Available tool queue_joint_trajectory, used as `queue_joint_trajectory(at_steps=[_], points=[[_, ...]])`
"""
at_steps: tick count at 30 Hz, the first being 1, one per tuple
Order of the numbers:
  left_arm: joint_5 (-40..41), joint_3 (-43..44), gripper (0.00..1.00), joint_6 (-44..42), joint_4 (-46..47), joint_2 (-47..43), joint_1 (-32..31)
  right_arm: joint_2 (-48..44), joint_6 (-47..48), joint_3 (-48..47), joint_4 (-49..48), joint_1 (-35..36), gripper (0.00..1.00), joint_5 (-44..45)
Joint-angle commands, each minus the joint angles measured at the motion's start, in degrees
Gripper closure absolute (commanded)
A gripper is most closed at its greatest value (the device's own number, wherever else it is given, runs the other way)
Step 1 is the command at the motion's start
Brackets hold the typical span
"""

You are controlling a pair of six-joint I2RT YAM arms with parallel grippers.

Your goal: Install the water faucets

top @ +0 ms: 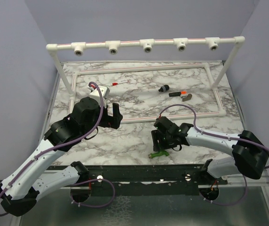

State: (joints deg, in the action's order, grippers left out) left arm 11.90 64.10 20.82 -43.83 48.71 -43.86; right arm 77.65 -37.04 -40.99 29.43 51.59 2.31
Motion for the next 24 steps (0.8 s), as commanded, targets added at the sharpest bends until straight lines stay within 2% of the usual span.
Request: queue_joint_trajectory(at_steps=[1,12,17,20,21,24], points=[[-1.1,-0.6,0.01,1.0,0.0,0.3,0.0,1.9,-1.7,-0.2,-1.2,0.6,0.33,4.1],[-4.0,-1.7,0.01,3.5,-0.1,2.1,0.0,4.6,-1.2,-1.9,-1.9,1.1,0.45,6.1],[-4.0,-2.2,0.01,5.1,-0.1,3.0,0.0,5.1,-0.8,-2.3,-1.0,1.5,0.68,6.4],[-4.4,-1.7,0.01,5.1,-0.1,4.2,0.0,4.4,-0.7,-2.4,-0.1,1.7,0.94,6.6],[-4.5,-1.5,0.01,5.1,-0.1,4.6,0.0,3.9,-0.7,-2.6,0.2,1.7,0.99,6.6],[-4.7,-1.0,0.01,4.9,-0.4,5.0,0.0,1.9,-0.2,-4.4,2.1,1.7,0.99,7.8]])
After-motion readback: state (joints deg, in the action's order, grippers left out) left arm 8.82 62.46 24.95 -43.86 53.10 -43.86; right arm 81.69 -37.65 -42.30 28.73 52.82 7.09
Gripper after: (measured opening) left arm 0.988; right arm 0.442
